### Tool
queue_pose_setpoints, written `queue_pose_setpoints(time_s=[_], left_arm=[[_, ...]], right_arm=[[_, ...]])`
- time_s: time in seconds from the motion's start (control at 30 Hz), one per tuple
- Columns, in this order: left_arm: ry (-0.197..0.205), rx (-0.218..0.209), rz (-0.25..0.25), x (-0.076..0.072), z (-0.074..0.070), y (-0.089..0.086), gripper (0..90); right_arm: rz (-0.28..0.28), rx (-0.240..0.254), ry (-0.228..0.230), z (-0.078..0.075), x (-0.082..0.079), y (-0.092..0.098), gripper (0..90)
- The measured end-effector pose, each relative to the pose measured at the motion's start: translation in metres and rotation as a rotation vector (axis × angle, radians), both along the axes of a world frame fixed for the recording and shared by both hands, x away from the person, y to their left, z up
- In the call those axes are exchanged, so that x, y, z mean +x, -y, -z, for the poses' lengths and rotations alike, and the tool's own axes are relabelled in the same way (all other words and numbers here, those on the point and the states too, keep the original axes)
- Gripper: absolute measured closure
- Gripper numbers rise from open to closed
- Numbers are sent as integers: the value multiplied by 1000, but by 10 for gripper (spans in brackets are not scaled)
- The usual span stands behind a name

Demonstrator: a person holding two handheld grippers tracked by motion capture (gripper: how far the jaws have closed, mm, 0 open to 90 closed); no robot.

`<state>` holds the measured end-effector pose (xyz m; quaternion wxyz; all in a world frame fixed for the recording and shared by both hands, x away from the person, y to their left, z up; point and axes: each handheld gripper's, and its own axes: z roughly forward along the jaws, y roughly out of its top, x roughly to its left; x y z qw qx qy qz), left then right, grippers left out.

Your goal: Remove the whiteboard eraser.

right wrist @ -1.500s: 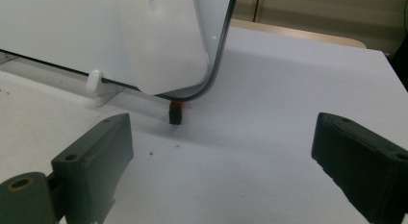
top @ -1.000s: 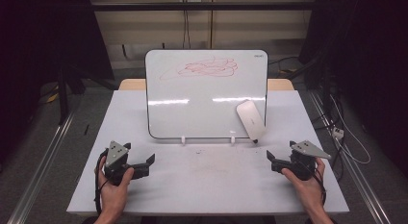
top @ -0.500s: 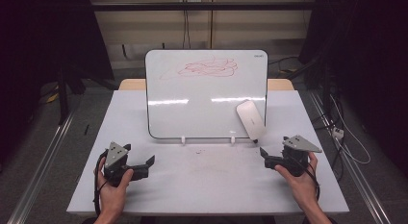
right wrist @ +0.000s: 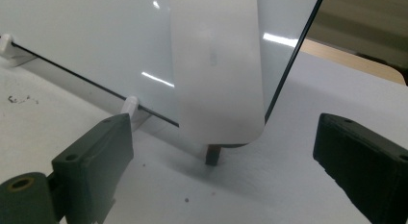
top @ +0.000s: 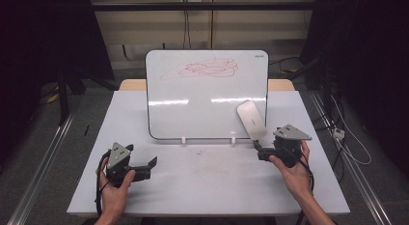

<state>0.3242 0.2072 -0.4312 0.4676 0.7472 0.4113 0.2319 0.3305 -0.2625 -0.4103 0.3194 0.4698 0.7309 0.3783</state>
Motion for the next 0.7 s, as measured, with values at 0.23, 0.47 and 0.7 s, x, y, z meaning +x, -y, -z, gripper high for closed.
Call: queue_pose_setpoints(time_s=[0.23, 0.47, 0.7], left_arm=[[4, 6, 8, 4, 0, 1, 45], [4, 2, 6, 5, 0, 3, 45], [3, 7, 27, 6, 2, 7, 44]], right_arm=[[13, -37, 3, -12, 19, -8, 94], [-20, -72, -5, -17, 38, -17, 115], [0, -153, 21, -12, 49, -28, 206]])
